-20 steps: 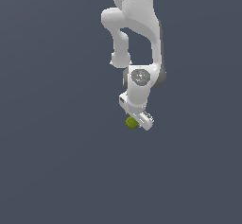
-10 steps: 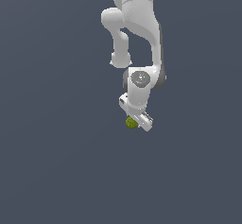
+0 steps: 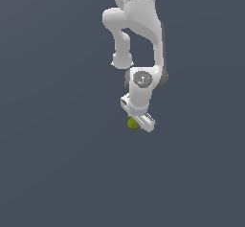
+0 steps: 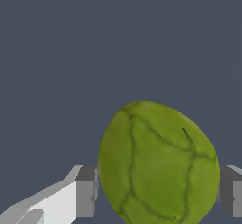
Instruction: Pick up the object and move it to a goal position.
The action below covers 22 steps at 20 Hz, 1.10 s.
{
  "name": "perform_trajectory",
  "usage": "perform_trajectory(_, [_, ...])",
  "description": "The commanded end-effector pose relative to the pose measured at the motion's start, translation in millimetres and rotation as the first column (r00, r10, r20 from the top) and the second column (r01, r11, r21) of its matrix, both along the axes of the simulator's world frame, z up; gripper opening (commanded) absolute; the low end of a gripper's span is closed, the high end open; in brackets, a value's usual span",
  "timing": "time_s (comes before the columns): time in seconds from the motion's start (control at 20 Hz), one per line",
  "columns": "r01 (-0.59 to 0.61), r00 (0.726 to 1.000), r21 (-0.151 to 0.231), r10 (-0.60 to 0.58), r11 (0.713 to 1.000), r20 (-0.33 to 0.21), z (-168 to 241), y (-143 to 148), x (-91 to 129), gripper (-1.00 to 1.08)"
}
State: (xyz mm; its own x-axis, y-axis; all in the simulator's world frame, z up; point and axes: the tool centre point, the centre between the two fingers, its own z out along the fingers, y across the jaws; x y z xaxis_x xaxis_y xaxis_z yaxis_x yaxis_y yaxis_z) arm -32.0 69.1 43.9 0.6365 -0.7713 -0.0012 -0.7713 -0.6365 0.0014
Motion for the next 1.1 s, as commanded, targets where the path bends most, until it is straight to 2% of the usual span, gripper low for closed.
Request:
perform_trajectory(0.0, [0.000,1.000,0.001,0.000,1.000,0.003,6,2,0,-1.00])
perform_trajectory(0.5, [0.000,1.000,0.001,0.000,1.000,0.003,60,19,-13,-1.00])
perform_trajectory(1.05, [0.001,1.000,-0.001,-0.001,1.000,0.003,174,53,-39,-1.00])
